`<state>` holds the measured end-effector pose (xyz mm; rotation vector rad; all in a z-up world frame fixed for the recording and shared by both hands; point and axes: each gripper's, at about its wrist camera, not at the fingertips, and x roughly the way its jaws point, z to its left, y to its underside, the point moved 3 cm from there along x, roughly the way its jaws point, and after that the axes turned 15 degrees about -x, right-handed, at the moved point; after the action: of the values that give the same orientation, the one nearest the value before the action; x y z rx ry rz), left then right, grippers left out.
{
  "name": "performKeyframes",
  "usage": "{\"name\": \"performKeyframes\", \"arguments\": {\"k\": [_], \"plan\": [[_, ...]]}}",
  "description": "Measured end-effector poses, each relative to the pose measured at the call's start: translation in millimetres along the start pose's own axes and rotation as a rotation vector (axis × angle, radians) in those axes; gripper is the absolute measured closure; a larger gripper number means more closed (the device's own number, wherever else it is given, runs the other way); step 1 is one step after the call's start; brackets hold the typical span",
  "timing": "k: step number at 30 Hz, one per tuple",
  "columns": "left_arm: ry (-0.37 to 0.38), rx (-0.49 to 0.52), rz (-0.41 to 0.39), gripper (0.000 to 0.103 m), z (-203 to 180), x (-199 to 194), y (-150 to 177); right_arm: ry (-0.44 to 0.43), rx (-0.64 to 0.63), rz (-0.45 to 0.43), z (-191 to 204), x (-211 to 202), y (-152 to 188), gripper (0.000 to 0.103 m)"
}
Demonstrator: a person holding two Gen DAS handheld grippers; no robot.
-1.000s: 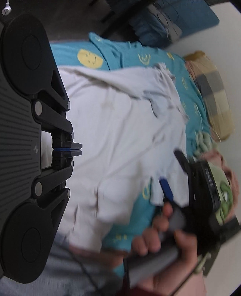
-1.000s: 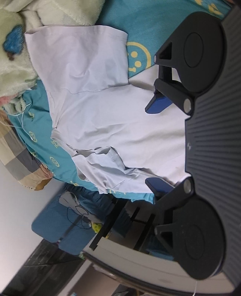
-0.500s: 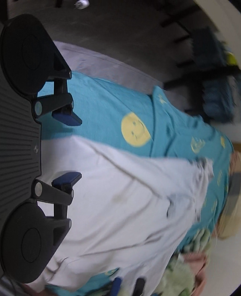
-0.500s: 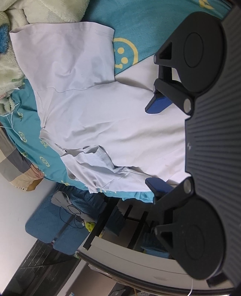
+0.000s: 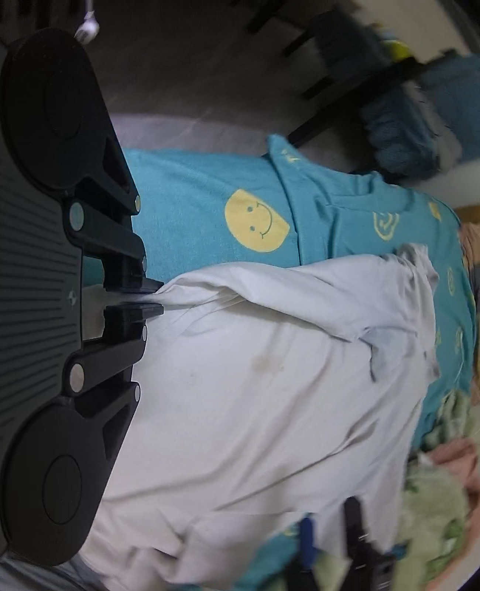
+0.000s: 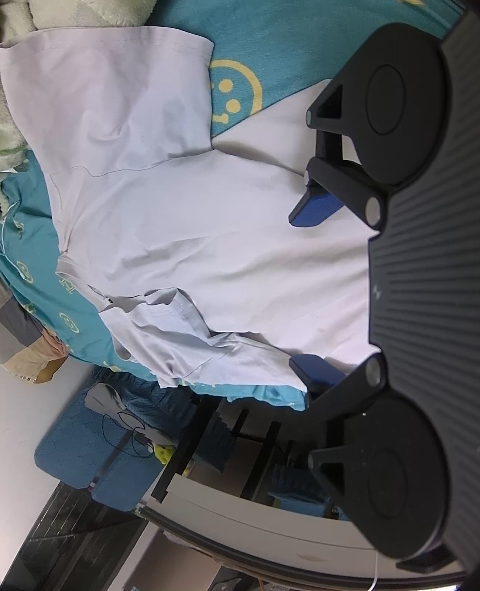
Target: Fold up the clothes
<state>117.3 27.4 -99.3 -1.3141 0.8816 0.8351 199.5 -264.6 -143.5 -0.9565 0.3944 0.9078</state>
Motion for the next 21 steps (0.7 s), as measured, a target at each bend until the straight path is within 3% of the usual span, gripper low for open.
{"name": "performKeyframes", "arguments": {"k": [3, 5, 8, 12, 16, 17, 19, 21], "plan": [[-0.083, 0.041, -0.035, 0.072, -5, -8, 6, -0.006, 0.004, -0.001, 0, -1, 0, 0.025], [-0.102, 0.035, -0.078, 0.068, -7, -18, 7, -0.007, 0.004, -0.001, 0, -2, 1, 0.025], [0.025, 0.006, -0.084, 0.054, -21, -34, 12, -0.014, 0.010, -0.002, 0, -3, 0, 0.025], [0.163, 0.034, 0.059, 0.047, -58, -24, 34, -0.022, 0.014, -0.002, -1, -2, 0, 0.025], [0.168, 0.077, 0.181, 0.047, -84, 1, 50, -0.028, 0.017, 0.000, -2, -3, 0, 0.025], [0.157, 0.086, 0.191, 0.048, -86, 5, 51, -0.028, 0.019, 0.000, -2, -4, 0, 0.025], [0.133, 0.103, 0.207, 0.061, -90, 14, 54, -0.026, 0.027, 0.000, -4, -3, 0, 0.025], [0.125, 0.102, 0.208, 0.096, -88, 14, 54, -0.025, 0.035, 0.002, -6, -2, 1, 0.025]]}}
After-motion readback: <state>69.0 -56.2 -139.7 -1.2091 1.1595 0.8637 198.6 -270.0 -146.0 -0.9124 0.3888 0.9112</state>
